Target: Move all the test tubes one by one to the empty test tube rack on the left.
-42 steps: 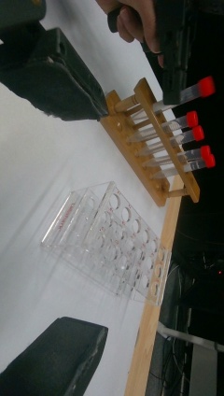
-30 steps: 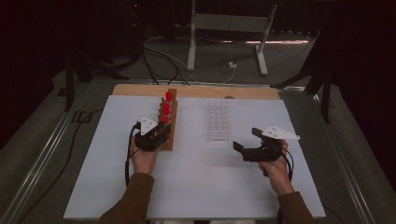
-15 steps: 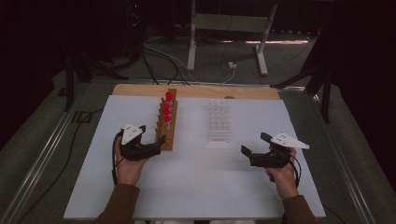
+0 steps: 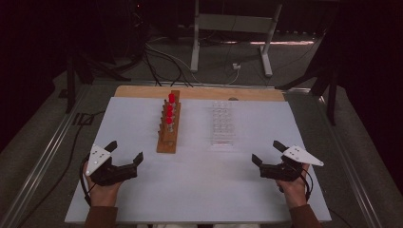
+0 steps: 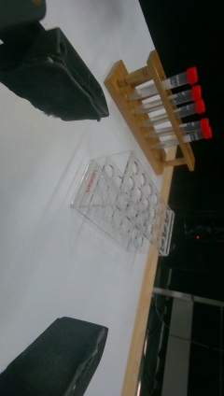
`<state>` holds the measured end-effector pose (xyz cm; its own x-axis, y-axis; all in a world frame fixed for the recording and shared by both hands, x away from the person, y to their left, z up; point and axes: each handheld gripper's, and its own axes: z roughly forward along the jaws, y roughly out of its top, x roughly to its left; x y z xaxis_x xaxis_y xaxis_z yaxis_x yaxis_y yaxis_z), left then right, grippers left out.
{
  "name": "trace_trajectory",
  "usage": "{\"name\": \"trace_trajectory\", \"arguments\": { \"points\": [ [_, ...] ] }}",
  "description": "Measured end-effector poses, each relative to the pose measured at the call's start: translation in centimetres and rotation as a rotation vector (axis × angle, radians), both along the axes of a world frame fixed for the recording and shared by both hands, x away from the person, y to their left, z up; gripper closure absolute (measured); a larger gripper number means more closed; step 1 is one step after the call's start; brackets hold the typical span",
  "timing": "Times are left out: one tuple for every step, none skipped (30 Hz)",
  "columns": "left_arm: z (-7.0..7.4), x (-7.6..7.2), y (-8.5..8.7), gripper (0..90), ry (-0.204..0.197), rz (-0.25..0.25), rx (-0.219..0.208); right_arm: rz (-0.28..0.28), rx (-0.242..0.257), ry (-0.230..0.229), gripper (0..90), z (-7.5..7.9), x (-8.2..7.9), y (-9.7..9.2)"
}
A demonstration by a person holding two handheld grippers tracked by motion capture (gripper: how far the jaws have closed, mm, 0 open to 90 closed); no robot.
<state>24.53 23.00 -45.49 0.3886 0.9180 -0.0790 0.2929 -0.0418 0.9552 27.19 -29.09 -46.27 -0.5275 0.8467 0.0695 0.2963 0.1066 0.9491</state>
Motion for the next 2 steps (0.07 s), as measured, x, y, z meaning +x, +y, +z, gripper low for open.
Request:
{"name": "trace_trajectory", "arguments": {
  "points": [
    [0.0,-0.07,0.14,0.6,0.001,0.01,-0.001,-0.003,-0.001,-0.002,0.0,-0.01,-0.11,-0.1],
    [-0.04,-0.09,0.22,0.6,0.001,0.011,-0.002,-0.009,-0.005,-0.005,0.0,-0.05,-0.22,-0.19]
  ]
}}
